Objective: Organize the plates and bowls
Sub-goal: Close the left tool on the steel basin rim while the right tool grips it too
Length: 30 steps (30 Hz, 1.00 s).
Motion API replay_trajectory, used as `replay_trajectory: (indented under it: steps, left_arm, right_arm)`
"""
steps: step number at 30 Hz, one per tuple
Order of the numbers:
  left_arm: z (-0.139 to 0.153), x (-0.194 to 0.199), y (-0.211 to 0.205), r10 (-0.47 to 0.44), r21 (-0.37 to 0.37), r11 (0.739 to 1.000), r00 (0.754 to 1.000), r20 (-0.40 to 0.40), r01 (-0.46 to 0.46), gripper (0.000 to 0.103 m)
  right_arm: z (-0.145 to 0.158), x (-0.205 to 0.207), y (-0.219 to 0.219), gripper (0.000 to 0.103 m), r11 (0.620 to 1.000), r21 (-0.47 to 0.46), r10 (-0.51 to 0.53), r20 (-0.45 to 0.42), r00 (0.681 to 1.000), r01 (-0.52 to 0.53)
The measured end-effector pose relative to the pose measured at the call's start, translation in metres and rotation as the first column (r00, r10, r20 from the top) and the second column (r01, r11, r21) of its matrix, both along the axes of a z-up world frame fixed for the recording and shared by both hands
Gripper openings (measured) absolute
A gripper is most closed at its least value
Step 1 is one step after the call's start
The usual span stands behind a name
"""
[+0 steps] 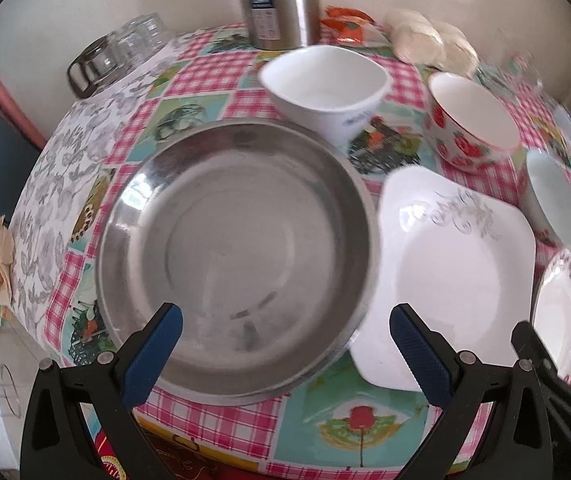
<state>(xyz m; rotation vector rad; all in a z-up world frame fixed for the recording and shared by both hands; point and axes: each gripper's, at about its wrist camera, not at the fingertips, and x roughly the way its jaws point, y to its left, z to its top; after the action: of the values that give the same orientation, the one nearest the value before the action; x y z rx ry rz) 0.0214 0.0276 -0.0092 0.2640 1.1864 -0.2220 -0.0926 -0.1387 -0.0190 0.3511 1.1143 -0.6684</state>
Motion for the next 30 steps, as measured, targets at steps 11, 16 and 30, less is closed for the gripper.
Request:
replay_trajectory:
  steps: [11,16,30]
  left_arm:
    - [0.008,0.042,0.079,0.233,-0.060,0.972,0.968,0.090,-0.228,0.103]
    - [-0.005,0.057,0.106,0.286,-0.110,0.954,0.958,0.039,-0.280,0.103]
    - [-0.039,0.071,0.151,0.340,-0.310,0.885,0.937,-0.079,-0.348,0.103]
  right_arm:
    - [0.002,0.035,0.051,0.103,0.990,-0.002,0.139,0.073,0.988,-0.139]
    - [-0.003,0.050,0.069,0.103,0.981,0.024,0.192,0.102,0.976,-0.195]
    - [-0.016,0.081,0.086,0.103,0.960,0.086,0.249,0.161,0.955,-0.265]
